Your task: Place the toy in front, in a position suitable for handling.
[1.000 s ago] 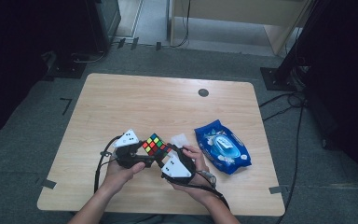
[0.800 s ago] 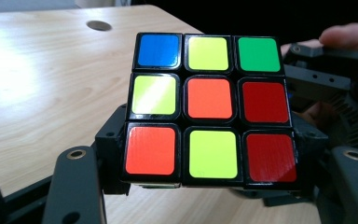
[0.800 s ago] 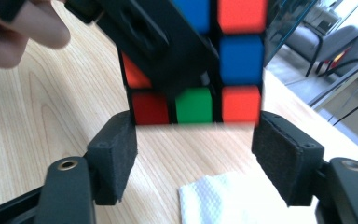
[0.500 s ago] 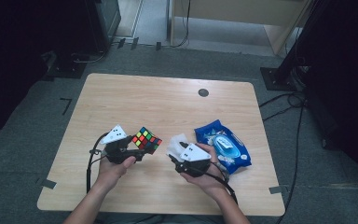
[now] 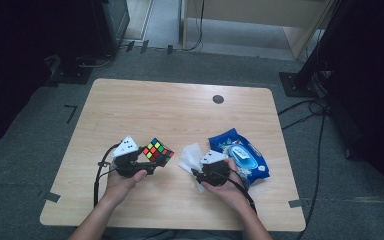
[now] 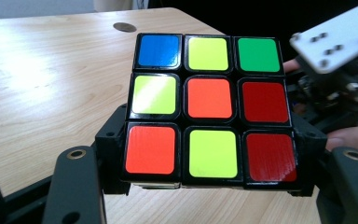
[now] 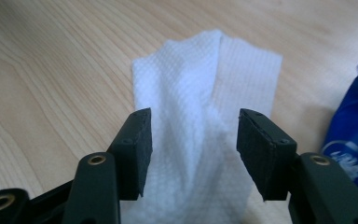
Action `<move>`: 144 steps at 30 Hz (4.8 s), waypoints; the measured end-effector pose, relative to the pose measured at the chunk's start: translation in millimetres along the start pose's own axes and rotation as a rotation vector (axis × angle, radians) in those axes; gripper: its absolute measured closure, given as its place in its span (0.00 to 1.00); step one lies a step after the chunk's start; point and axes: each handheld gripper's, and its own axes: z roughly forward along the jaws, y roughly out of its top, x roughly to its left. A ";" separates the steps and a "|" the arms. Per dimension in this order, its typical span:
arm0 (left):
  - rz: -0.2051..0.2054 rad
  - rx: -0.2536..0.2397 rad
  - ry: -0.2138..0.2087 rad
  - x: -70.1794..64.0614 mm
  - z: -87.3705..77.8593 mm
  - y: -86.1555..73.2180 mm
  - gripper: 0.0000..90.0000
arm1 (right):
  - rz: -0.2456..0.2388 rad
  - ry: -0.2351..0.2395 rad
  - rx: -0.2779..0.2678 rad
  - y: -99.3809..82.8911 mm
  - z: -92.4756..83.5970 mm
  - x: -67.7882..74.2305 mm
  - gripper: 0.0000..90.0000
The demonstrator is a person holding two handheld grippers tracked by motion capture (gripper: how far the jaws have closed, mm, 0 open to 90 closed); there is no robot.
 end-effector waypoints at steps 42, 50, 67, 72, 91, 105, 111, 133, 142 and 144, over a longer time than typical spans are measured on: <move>0.207 -0.044 -0.056 -45.8 15.6 -12.6 0.38 | 0.282 0.166 -0.443 43.9 -60.5 37.7 0.98; 0.180 -0.088 -0.062 -41.6 8.2 -7.6 0.38 | 0.254 0.110 -0.313 33.0 -36.1 32.4 0.97; 0.210 -0.056 -0.044 -44.3 14.4 -12.4 0.38 | 0.239 0.183 -0.497 54.6 -85.0 43.3 0.97; 0.214 -0.066 -0.051 -47.6 13.7 -11.1 0.38 | 0.291 0.199 -0.473 49.2 -74.5 39.5 0.98; 0.189 -0.095 -0.034 -42.7 7.1 -7.5 0.38 | 0.295 0.103 -0.341 32.7 -39.8 36.1 0.97; 0.169 -0.112 -0.002 -32.8 3.1 -7.4 0.38 | 0.368 -0.006 -0.258 17.3 -30.7 4.9 0.75; 0.170 -0.113 0.014 -31.2 4.1 -8.8 0.38 | 0.481 0.081 -0.294 32.5 -49.8 8.3 0.46; 0.246 -0.202 0.122 -56.0 17.7 -24.0 0.38 | 0.878 0.470 -0.242 47.0 -37.8 24.3 0.19; 0.221 -0.147 0.107 -53.6 23.9 -24.7 0.37 | 0.868 0.459 -0.292 42.4 -36.6 24.9 0.39; 0.205 -0.128 0.100 -53.0 25.7 -24.3 0.37 | 0.816 0.414 -0.286 44.0 -37.6 28.0 0.39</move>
